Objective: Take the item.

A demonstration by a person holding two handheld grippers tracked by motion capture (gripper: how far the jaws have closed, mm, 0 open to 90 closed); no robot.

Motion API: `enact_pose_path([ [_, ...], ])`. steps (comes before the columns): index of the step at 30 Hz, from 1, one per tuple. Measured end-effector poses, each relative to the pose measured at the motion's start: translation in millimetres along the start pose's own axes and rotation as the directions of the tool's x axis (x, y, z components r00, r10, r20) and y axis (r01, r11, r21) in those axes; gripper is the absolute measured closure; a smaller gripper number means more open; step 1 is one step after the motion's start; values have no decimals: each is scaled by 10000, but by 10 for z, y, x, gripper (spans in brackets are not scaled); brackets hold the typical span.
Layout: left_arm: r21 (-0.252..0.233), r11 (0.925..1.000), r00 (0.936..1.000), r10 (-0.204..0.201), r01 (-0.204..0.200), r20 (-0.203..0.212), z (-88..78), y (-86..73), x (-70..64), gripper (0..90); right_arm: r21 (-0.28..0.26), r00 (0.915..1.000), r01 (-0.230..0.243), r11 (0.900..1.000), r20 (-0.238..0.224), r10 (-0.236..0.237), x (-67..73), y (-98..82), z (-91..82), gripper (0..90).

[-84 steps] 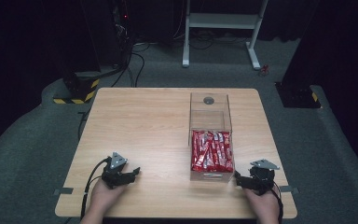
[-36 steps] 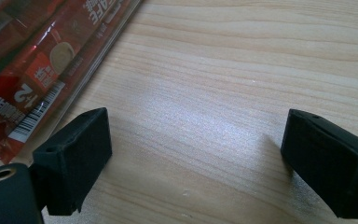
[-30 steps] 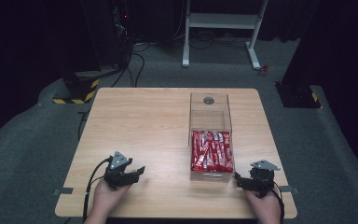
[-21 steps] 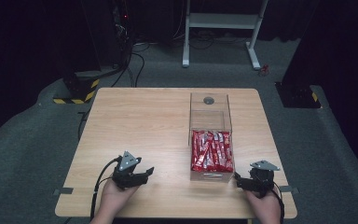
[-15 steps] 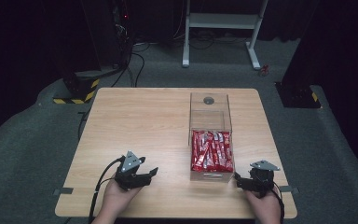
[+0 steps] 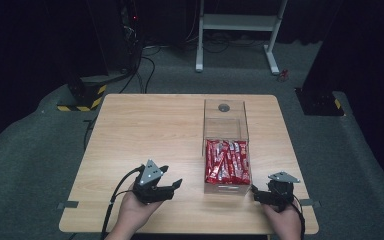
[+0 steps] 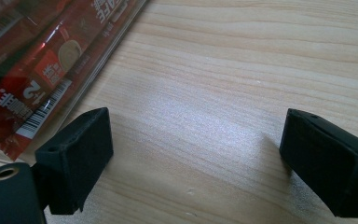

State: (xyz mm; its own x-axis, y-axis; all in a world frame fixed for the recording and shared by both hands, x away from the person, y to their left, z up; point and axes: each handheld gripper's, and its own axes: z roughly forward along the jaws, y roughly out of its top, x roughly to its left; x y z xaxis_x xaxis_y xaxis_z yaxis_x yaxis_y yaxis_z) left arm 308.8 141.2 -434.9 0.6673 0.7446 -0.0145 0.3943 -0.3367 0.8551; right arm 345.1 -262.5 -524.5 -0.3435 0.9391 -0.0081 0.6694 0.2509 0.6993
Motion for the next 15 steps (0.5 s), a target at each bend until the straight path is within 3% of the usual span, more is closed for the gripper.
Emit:
enact_pose_path([
  [5,-125,9999,9996,-36,39,268,67,78,-66,338,-3,10000,17,10000,-35,-17,-1,0,-1,93],
  [15,-190,9988,9963,467,-454,725,267,247,-301,338,11,9999,84,10000,-90,-84,-1,-3,-6,95],
])
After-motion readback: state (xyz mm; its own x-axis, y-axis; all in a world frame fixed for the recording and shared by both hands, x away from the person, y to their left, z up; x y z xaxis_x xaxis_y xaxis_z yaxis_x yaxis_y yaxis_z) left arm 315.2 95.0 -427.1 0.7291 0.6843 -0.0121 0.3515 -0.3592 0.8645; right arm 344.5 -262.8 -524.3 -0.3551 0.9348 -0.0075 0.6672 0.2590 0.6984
